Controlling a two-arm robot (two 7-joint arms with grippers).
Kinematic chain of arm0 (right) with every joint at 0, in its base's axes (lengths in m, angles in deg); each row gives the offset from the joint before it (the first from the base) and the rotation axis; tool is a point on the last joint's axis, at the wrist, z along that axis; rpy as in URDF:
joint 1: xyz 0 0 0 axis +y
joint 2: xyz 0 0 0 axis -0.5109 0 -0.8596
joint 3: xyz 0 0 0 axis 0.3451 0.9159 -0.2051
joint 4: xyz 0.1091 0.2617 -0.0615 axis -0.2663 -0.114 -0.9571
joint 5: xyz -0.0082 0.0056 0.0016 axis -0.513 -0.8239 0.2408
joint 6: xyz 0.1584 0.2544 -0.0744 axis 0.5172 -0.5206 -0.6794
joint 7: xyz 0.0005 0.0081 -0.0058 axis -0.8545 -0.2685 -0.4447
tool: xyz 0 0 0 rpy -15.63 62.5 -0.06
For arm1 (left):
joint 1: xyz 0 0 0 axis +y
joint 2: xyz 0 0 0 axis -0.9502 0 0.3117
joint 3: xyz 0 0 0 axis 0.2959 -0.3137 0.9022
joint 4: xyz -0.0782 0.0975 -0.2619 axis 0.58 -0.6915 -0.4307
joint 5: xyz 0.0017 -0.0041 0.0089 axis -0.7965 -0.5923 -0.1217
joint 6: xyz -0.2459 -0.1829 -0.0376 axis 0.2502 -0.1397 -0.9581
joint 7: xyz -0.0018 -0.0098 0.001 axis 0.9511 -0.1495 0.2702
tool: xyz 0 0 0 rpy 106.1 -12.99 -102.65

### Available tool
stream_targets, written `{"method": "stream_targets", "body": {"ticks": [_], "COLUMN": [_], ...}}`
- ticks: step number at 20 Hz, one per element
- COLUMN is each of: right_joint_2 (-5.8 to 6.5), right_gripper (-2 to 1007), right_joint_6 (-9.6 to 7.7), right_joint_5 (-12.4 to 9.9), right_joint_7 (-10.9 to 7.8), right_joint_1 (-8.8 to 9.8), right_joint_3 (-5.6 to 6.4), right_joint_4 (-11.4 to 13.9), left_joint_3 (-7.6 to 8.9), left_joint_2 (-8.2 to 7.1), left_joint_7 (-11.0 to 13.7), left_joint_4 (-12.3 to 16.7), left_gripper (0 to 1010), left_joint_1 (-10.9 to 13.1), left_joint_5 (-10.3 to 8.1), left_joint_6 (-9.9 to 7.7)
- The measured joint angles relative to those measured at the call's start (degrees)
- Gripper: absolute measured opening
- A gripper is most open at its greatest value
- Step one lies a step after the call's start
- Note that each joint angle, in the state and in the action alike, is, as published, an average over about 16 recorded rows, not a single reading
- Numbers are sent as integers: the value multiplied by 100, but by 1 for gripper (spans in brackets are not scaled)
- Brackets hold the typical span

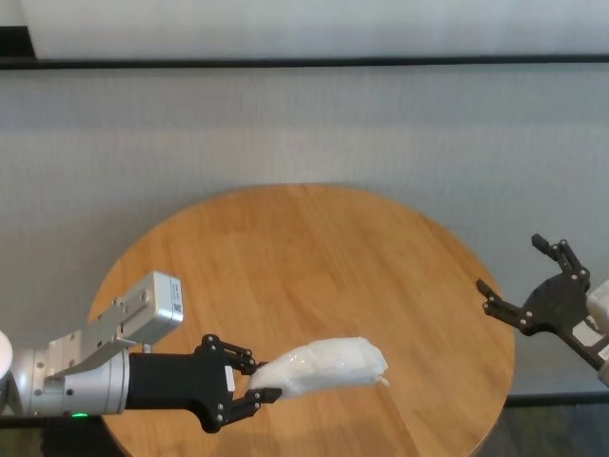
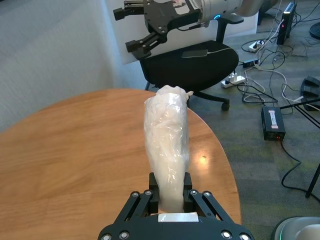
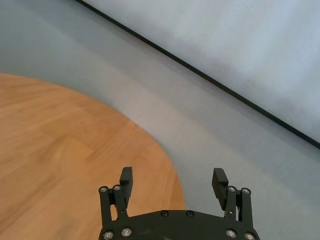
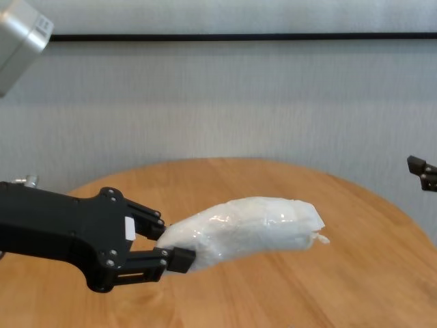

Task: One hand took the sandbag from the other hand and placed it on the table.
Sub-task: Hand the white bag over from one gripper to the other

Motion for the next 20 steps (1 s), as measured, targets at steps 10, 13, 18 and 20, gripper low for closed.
{"method": "stream_targets", "body": {"ticks": [10,13,18,20], "right_joint_2": [505,617,743,770], "right_gripper": [1000,1000,1000,1000], "right_joint_6": [978,1251,1688,1846], "right_joint_5": [221,339,631,788], "right_joint_7": [-667,-770,-832,-828], "right_joint_1": [236,317,420,437], "right_joint_3": [-2,14,51,70], "right_joint_4": [189,268,362,370], "left_joint_3": [1,1,1,1], "left_joint_2": [0,0,0,0], "left_joint_7": [0,0,0,0], "left_joint_4": [0,0,0,0], "left_gripper": [278,278,278,278], "left_joint_1": [0,0,0,0], "left_joint_5": [0,0,0,0], "left_joint_6": [0,0,0,0]}}
